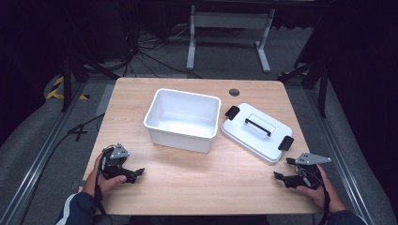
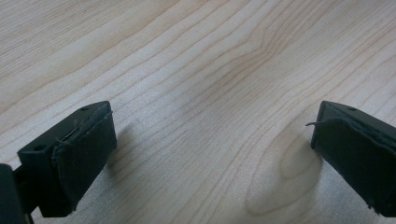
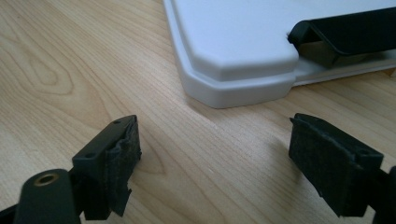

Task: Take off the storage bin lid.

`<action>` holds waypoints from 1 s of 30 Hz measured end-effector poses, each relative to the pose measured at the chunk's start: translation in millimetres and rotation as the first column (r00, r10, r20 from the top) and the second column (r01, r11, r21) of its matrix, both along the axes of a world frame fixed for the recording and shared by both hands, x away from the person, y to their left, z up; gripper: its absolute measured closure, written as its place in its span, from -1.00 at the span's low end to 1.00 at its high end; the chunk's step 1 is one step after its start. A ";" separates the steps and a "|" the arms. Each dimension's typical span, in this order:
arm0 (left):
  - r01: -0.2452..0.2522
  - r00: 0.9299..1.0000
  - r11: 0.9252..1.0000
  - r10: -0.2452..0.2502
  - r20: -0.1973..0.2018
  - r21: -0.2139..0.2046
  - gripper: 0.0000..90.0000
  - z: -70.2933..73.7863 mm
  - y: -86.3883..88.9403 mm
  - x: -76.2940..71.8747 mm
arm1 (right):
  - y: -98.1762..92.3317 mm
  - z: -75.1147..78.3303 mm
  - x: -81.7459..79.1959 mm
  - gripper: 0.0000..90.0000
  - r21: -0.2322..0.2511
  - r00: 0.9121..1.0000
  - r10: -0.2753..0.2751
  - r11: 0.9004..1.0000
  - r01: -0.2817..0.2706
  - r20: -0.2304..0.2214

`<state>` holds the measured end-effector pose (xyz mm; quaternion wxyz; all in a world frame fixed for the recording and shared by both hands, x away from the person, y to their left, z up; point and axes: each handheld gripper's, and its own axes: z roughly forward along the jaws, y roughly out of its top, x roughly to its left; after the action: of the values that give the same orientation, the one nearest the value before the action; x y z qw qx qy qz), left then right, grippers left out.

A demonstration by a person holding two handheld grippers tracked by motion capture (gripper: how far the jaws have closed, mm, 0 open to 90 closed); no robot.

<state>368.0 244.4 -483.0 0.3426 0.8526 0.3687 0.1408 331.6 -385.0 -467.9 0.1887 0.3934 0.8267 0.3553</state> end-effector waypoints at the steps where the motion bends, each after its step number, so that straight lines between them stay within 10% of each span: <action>1: 0.000 1.000 1.000 0.000 0.000 0.000 -0.99 0.0 0.0 0.0 | 0.0 0.0 0.0 -0.63 0.000 1.000 0.000 1.000 0.000 0.000; 30: 0.001 1.000 1.000 -0.001 -0.001 0.000 -0.99 0.0 0.1 0.0 | -0.1 -0.3 1.1 -0.65 0.000 1.000 0.005 1.000 -0.005 0.002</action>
<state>368.1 244.5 -483.0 0.3425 0.8529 0.3682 0.1403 332.7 -385.1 -468.2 0.1884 0.3912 0.8274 0.3562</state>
